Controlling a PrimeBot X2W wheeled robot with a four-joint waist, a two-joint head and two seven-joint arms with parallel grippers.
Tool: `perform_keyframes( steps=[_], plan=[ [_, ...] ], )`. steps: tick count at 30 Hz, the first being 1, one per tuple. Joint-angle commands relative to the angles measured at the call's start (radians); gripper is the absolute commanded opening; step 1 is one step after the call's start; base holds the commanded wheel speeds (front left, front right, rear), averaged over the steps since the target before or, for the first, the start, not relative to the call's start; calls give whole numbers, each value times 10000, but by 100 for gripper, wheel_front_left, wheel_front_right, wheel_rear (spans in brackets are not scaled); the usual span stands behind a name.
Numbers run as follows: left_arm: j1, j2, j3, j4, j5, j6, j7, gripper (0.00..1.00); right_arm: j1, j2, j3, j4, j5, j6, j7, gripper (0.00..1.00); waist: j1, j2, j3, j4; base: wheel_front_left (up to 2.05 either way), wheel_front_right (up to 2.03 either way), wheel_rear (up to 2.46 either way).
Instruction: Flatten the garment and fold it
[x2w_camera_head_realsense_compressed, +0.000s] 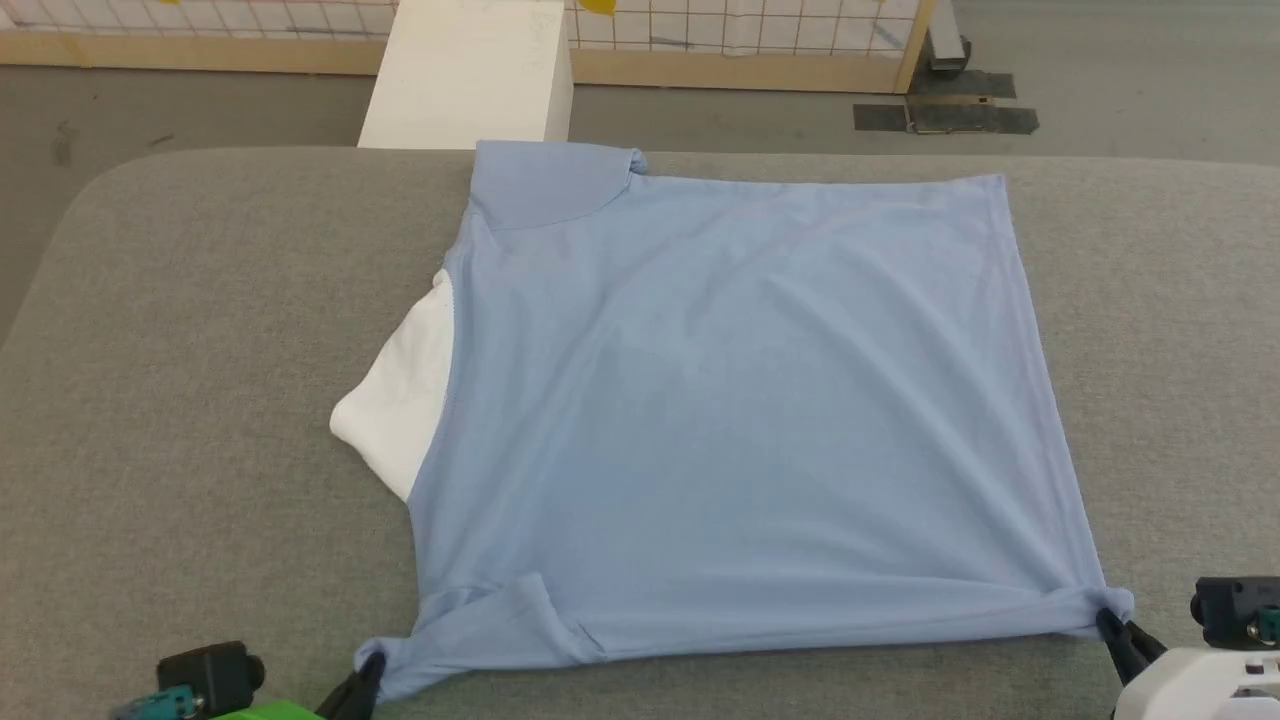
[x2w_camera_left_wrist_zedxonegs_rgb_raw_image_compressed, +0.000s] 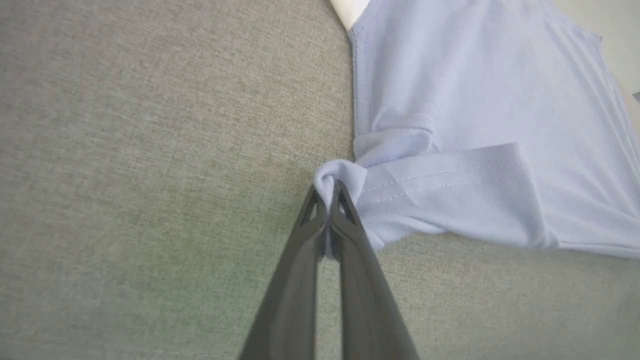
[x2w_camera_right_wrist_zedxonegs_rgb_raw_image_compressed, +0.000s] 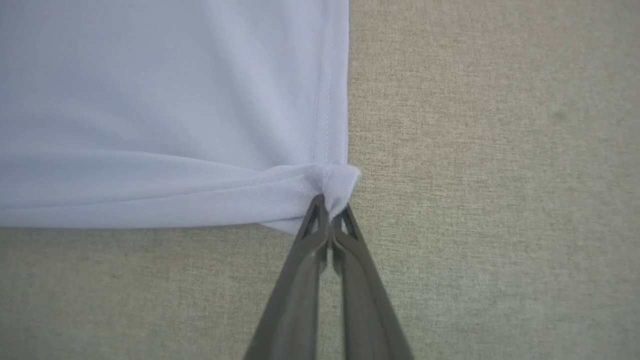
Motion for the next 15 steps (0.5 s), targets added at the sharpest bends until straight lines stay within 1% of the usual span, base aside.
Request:
perform_keyframes(
  steps=[1,5,7,11,15],
  plan=[
    [192,-12,95,92,129,64,-199,0,149,57,-100,-22,-102,-17,-169,0,1,0,-42,-59,0,0,0],
    [330,-161,113,71,46,-106,-431,0,301,220,-164,43,-144,-17,-474,0,1,0,-168,-151,0,0,0],
    [284,-145,53,46,181,-176,-521,0,335,259,-131,9,-142,-17,-769,0,1,0,-226,-185,0,0,0],
    [-109,-173,22,-93,834,-276,-1147,0,225,305,37,-103,-208,-17,-1699,0,1,0,-303,-258,0,0,0],
    [-911,-84,-8,-253,1819,-287,-1794,0,-65,271,214,-189,-389,-17,-2522,0,1,0,-314,-317,0,0,0]
  ],
)
